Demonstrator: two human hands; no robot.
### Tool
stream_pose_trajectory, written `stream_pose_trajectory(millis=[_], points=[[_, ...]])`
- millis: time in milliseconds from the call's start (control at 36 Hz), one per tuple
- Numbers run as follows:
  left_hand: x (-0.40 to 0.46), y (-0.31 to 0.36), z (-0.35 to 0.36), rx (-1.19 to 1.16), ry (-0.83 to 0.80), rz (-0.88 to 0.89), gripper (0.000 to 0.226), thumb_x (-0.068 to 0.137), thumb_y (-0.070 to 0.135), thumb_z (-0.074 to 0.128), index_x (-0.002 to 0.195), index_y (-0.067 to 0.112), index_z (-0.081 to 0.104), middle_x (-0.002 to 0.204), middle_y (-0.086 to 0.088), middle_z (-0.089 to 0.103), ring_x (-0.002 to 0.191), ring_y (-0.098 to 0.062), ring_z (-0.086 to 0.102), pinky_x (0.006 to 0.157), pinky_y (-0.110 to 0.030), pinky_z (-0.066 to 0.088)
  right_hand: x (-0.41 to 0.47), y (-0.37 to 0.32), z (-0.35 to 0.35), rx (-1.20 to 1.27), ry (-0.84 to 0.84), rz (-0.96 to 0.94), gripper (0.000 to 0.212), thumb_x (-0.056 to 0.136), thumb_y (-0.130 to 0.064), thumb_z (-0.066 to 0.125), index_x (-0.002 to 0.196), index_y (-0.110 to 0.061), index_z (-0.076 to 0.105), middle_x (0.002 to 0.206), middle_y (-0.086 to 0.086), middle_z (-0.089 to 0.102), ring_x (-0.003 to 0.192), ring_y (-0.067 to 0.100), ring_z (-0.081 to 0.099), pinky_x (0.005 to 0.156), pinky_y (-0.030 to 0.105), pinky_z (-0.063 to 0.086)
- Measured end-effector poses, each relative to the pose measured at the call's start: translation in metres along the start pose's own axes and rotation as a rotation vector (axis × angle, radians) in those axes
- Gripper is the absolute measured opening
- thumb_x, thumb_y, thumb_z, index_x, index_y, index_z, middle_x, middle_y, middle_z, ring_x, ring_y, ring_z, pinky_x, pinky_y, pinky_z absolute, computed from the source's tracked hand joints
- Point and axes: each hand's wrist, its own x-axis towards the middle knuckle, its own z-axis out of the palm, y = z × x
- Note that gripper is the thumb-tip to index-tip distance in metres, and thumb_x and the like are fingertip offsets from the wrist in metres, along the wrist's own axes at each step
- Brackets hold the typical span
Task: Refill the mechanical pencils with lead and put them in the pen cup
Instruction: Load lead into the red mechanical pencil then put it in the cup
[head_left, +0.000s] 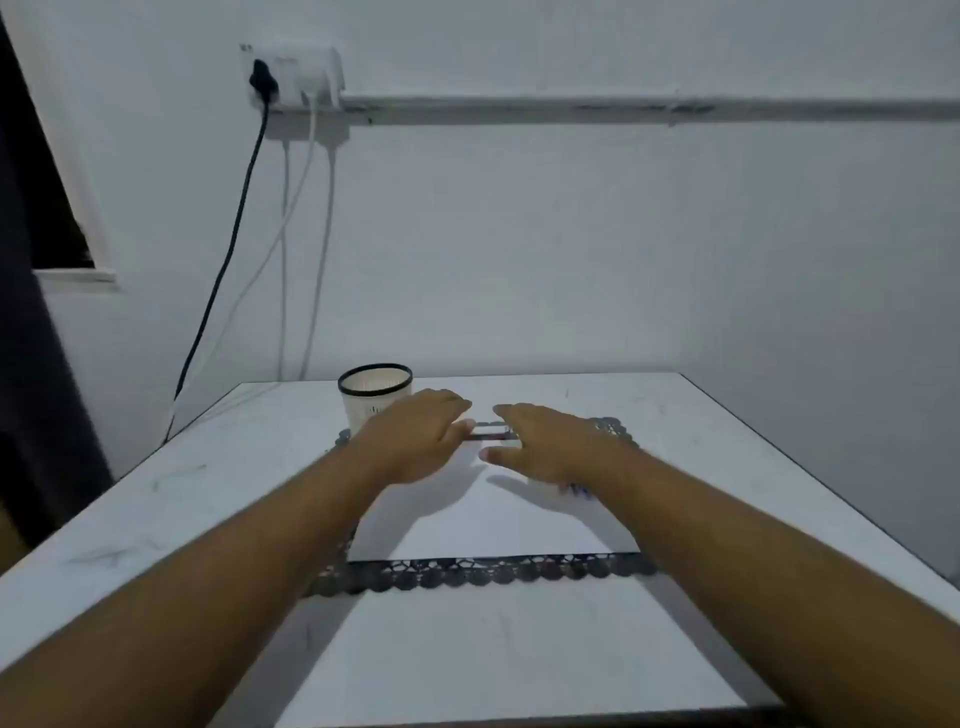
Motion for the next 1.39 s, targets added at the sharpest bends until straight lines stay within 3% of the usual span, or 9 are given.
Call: stream_pose_trajectory(millis=[83,194,278,472,722,1056,1194,1306,1389], points=[[-0.009,0.001,0.023,-0.063,-0.059,-0.016,0.050,0.108,0.047,0.028,0.141,0.018,0.054,0.141,-0.002,0.055,0.129,-0.022,0.050,0.106,-0.041,0.042,-0.005,0.002,0.022,0.020,-0.015,-0.017,0.072,0.100,-0.062,0.051,0.159,-0.026,0.032,0.162,0.000,0.041,0.144,0.022,0.042,0.111,0.039,0.037],[-0.020,-0.004,0.053,-0.035,-0.104,-0.057,0.037,0.102,0.047,0.029,0.097,0.021,0.055,0.103,0.004,0.056,0.098,-0.015,0.052,0.091,-0.045,0.048,-0.011,0.004,0.048,-0.033,-0.065,-0.006,0.072,0.103,-0.063,0.041,0.159,-0.019,0.031,0.165,0.003,0.035,0.149,0.023,0.035,0.117,0.041,0.035],[-0.028,-0.004,0.060,-0.034,-0.124,-0.067,0.053,0.099,0.050,0.026,0.114,0.011,0.058,0.119,-0.001,0.057,0.112,-0.018,0.052,0.098,-0.046,0.046,-0.012,0.005,0.057,-0.046,-0.064,-0.026,0.066,0.106,-0.059,0.035,0.158,-0.017,0.035,0.165,0.007,0.033,0.150,0.025,0.031,0.119,0.042,0.032],[-0.030,-0.006,0.063,-0.099,-0.082,-0.026,0.046,0.107,0.035,0.042,0.145,0.010,0.051,0.155,-0.003,0.045,0.143,-0.022,0.039,0.116,-0.037,0.033,-0.012,0.004,0.060,-0.055,-0.030,-0.031,0.066,0.106,-0.060,0.034,0.155,-0.016,0.040,0.163,0.008,0.037,0.148,0.027,0.034,0.117,0.043,0.034],[-0.031,-0.002,0.061,-0.084,-0.089,-0.042,0.059,0.098,0.048,0.031,0.131,0.006,0.056,0.139,-0.006,0.055,0.129,-0.025,0.047,0.108,-0.044,0.041,-0.008,0.007,0.063,-0.050,-0.031,-0.018,0.068,0.107,-0.060,0.033,0.162,-0.020,0.029,0.170,0.003,0.024,0.156,0.020,0.020,0.122,0.037,0.022],[-0.024,-0.010,0.066,-0.079,-0.124,-0.026,0.045,0.106,0.037,0.041,0.138,0.006,0.052,0.144,-0.006,0.050,0.133,-0.024,0.044,0.111,-0.042,0.038,-0.004,0.011,0.067,-0.030,-0.013,-0.007,0.068,0.106,-0.061,0.035,0.161,-0.022,0.032,0.169,-0.001,0.027,0.156,0.016,0.021,0.123,0.038,0.023],[-0.022,-0.012,0.062,-0.067,-0.165,-0.050,0.065,0.096,0.055,0.024,0.135,0.011,0.050,0.141,-0.003,0.050,0.128,-0.021,0.044,0.108,-0.043,0.040,0.005,0.017,0.070,-0.014,-0.022,-0.025,0.069,0.105,-0.062,0.035,0.162,-0.022,0.031,0.169,-0.001,0.026,0.156,0.016,0.021,0.124,0.037,0.021],[-0.012,-0.021,0.067,-0.023,-0.166,-0.021,0.046,0.103,0.046,0.035,0.136,0.017,0.049,0.139,0.002,0.048,0.125,-0.018,0.045,0.105,-0.040,0.042,0.011,0.017,0.068,-0.009,0.001,-0.053,0.068,0.105,-0.060,0.037,0.159,-0.020,0.035,0.165,0.001,0.033,0.151,0.019,0.030,0.121,0.037,0.028],[-0.004,-0.021,0.069,0.032,-0.165,-0.031,0.035,0.103,0.044,0.037,0.122,0.019,0.052,0.122,0.003,0.050,0.112,-0.017,0.047,0.095,-0.040,0.045,0.015,0.019,0.061,-0.060,-0.060,-0.054,0.064,0.104,-0.061,0.038,0.155,-0.022,0.039,0.157,0.000,0.042,0.141,0.020,0.040,0.111,0.039,0.038]])
